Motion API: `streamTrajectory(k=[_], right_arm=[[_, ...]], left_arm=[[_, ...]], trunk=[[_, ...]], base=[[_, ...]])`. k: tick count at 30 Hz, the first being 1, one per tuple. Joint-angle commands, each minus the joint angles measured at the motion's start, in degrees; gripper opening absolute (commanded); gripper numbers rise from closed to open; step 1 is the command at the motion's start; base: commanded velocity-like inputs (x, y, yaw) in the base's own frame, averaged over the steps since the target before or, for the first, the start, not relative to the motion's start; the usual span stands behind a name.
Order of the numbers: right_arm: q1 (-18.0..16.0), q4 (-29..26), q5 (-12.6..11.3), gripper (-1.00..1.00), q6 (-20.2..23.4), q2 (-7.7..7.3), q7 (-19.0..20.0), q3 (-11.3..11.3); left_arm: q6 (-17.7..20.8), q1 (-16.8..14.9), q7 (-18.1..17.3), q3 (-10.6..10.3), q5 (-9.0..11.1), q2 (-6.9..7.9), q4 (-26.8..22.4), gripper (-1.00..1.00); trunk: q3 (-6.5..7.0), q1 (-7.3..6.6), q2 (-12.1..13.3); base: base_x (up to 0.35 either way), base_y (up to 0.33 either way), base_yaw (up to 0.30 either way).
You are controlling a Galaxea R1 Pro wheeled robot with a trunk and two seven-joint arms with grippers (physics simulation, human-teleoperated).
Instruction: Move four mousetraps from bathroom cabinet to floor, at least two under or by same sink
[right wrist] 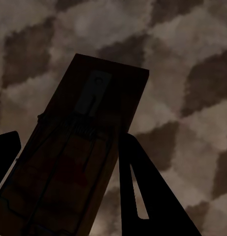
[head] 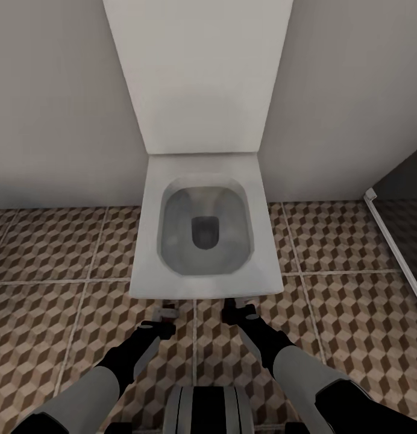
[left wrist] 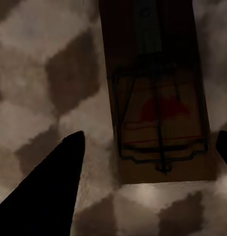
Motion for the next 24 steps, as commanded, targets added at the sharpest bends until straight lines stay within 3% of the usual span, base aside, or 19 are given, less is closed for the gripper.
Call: streamTrajectory(k=[1,20,21,24], right_arm=[[0.0,-0.1,-0.6,-1.00,0.3,0.00,-0.5,0.4],[0.0,-0.1,-0.6,-1.00,0.3,0.00,-0.5,0.4],[0.0,-0.1,-0.6,1.00,0.3,0.00,-0.5,0.4],[0.0,-0.1,-0.6,1.00,0.3,0.00,-0.4,0.4]], left_arm=[[0.2,0.0,0.5,-0.4,0.6,0.06,-0.2,1.00],[0.4,0.0,0.6,-0.4,0.6,0.06,-0.3,1.00],[0.4,0.0,0.6,-0.4,0.6,0.06,-0.3,1.00],[0.4,0.0,0.6,-0.4,0.6,0.06,-0.3,1.00]], trunk=[[-0.03,-0.01,0.0],[-0.03,-0.01,0.0],[-0.03,-0.01,0.0],[-0.03,-0.01,0.0]], base=[[0.000,0.000,0.000],[0.000,0.000,0.000],[0.000,0.000,0.000],[0.000,0.000,0.000]])
